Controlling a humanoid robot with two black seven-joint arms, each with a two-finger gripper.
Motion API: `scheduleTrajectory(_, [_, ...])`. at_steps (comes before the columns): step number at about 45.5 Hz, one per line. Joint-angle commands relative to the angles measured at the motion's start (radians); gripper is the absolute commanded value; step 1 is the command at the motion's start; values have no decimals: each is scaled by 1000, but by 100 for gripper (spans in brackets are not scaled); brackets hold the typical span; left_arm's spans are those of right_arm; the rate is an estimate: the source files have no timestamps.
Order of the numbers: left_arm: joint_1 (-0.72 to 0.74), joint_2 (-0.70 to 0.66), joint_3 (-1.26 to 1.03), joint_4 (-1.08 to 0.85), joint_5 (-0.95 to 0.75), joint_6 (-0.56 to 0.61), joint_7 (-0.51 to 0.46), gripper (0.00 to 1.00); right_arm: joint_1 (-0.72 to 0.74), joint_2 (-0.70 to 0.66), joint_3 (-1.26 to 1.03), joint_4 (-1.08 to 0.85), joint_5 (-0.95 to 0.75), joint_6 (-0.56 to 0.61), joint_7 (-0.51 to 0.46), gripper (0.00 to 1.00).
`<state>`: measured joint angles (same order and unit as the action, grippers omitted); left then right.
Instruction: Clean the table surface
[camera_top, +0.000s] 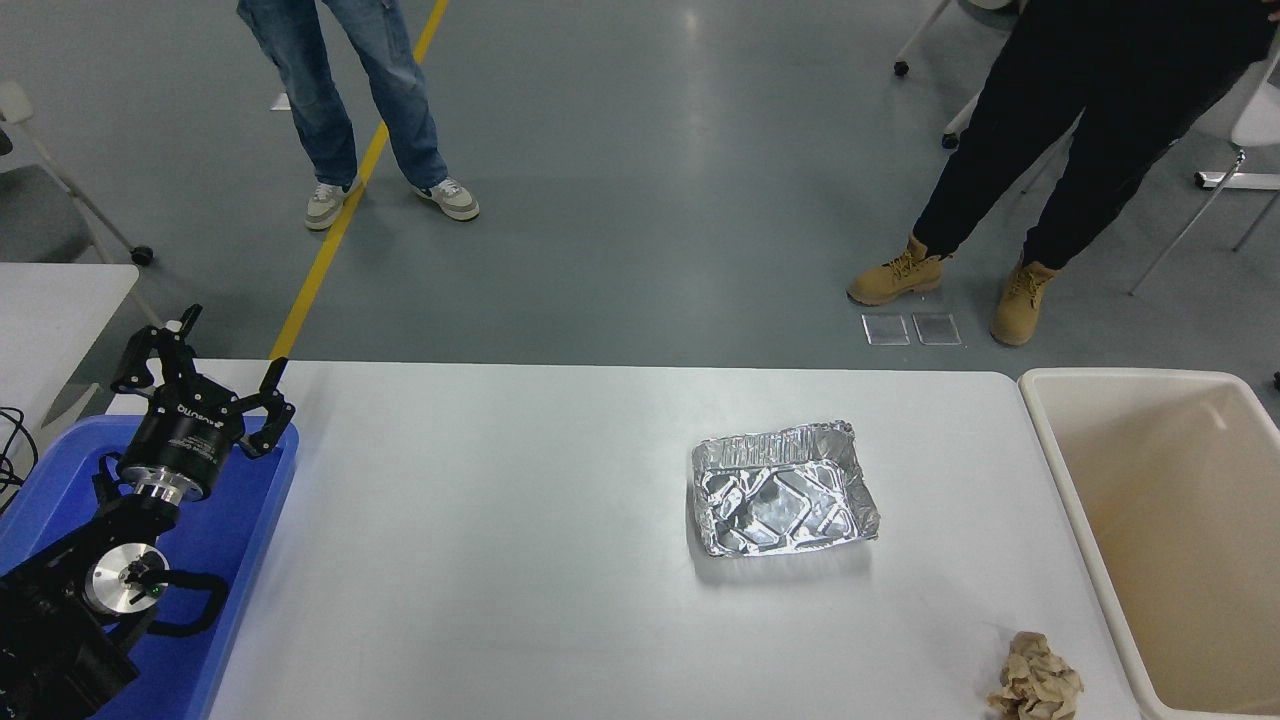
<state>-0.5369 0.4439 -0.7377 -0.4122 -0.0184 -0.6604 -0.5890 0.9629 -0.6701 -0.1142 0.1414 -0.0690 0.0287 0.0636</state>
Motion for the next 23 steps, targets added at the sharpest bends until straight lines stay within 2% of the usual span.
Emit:
scheduleTrajectory(1, [0, 1, 0, 0, 0, 1, 0, 100, 94, -46, 204, 1, 3, 11, 18, 98])
scheduleTrajectory(10, [0, 1, 0, 0, 0, 1, 0, 100, 102, -42, 444, 10, 3, 11, 93, 98])
scheduleTrajectory(18, [0, -1, 0, 0, 0, 1, 0, 100, 106, -42, 544, 102, 3, 11, 197, 98])
scheduleTrajectory(23, [0, 1, 0, 1, 0, 1, 0, 100, 105, -46, 591, 155, 3, 11, 212, 98])
